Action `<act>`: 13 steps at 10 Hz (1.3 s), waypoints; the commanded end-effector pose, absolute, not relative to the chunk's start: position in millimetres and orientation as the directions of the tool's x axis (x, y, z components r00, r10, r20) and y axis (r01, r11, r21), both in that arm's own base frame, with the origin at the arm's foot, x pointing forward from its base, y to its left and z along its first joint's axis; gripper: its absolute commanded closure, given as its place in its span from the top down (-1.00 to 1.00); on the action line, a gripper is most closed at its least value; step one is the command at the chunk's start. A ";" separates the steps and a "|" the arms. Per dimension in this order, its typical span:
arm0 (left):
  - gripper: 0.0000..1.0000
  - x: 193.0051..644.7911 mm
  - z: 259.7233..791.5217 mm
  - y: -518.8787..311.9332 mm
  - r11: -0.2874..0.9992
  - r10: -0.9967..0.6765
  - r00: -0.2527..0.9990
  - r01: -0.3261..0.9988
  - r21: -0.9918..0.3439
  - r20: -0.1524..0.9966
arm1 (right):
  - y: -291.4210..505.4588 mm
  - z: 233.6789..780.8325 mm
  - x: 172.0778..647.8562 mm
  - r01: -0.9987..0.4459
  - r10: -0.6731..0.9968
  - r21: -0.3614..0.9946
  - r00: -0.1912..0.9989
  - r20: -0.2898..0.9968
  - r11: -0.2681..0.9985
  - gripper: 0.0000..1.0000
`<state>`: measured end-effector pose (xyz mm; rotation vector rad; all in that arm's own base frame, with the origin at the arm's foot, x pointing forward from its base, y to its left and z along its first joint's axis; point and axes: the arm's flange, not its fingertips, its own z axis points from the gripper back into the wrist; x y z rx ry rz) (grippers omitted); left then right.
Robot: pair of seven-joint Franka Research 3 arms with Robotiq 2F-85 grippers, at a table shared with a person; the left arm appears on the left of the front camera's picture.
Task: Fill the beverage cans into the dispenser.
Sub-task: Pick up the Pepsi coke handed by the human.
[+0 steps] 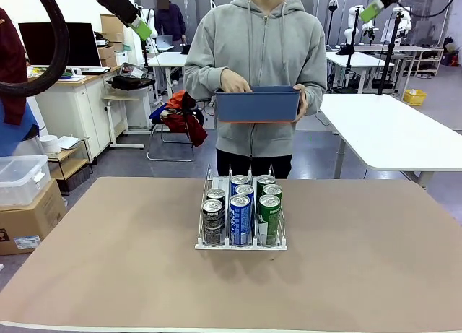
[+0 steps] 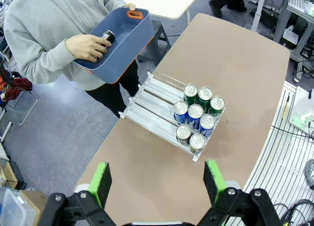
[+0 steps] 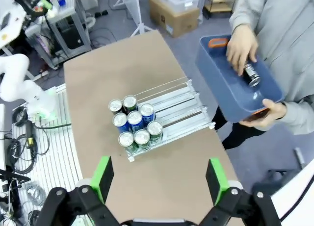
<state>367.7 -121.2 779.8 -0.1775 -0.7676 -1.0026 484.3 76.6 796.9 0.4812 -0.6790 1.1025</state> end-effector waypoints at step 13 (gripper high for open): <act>1.00 367.2 779.1 -119.4 0.549 -0.690 0.307 0.812 0.197 0.655 | 86.1 825.5 483.8 -0.915 0.637 -0.023 0.263 0.725 0.403 1.00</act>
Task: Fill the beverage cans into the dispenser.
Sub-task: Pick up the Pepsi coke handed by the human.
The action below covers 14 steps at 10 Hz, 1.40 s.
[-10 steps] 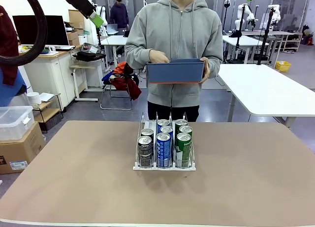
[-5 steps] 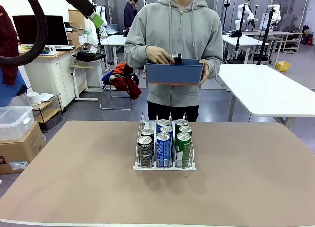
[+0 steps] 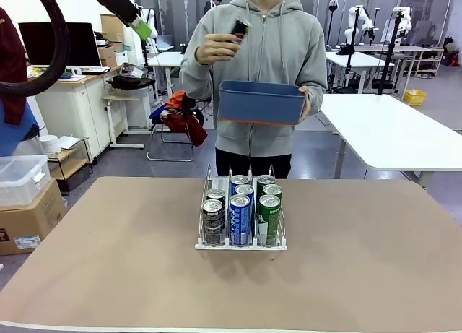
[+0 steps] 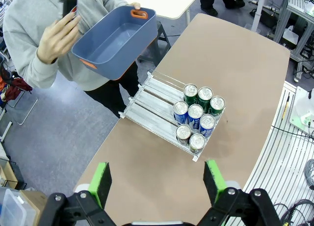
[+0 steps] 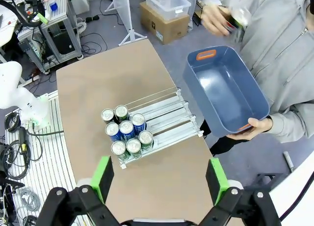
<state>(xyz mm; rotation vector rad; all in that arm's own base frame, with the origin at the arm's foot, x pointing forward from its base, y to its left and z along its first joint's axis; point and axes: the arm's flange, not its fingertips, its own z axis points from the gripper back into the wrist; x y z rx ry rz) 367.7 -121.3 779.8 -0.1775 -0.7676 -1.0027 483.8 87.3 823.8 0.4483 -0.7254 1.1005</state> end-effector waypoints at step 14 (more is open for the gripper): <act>1.00 367.2 779.1 -119.4 0.549 -0.690 0.307 0.812 0.197 0.655 | 86.1 825.5 483.8 -0.915 0.637 -0.023 0.263 0.725 0.403 1.00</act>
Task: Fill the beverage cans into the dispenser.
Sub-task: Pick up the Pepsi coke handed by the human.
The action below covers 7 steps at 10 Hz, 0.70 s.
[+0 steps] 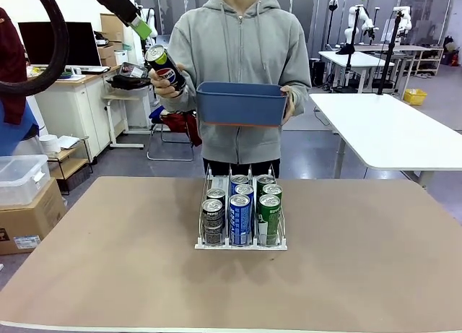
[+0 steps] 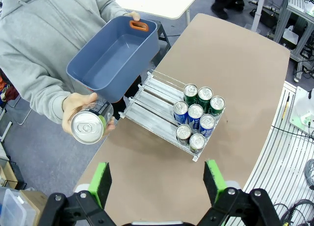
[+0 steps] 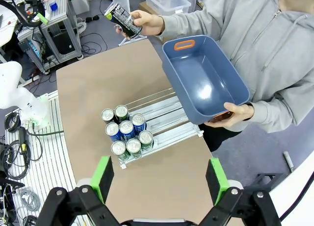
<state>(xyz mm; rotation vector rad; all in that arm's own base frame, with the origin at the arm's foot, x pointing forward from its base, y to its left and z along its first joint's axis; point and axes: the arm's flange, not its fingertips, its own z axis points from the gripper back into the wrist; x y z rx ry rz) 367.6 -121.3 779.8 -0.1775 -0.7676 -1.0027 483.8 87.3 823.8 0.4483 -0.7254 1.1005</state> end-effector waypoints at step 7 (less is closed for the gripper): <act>1.00 367.2 779.1 -119.4 0.549 -0.690 0.307 0.812 0.197 0.655 | 86.1 825.5 483.8 -0.915 0.637 -0.023 0.263 0.725 0.403 1.00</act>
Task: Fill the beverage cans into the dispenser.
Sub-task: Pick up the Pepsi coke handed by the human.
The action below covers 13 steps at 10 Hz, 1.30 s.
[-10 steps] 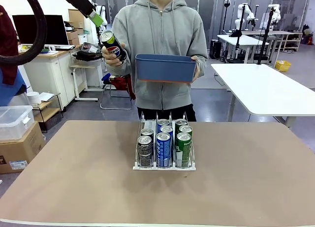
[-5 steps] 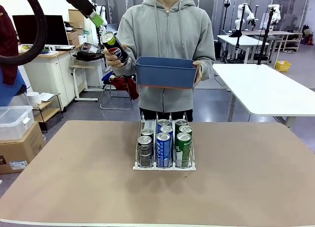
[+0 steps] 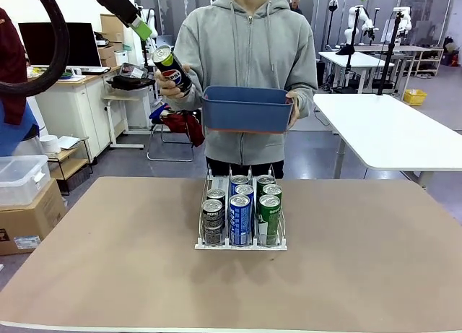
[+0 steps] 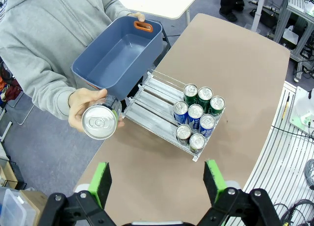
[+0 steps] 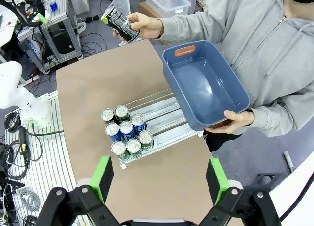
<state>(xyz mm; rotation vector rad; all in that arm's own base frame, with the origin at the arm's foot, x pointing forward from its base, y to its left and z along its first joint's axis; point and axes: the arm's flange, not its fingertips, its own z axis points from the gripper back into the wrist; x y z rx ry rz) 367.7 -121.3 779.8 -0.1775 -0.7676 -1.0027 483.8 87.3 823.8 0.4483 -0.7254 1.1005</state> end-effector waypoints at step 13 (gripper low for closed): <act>1.00 429.2 748.2 -146.0 0.632 -0.671 0.310 0.715 0.300 0.674 | 86.1 825.5 483.8 -0.915 0.637 -0.023 0.263 0.725 0.403 1.00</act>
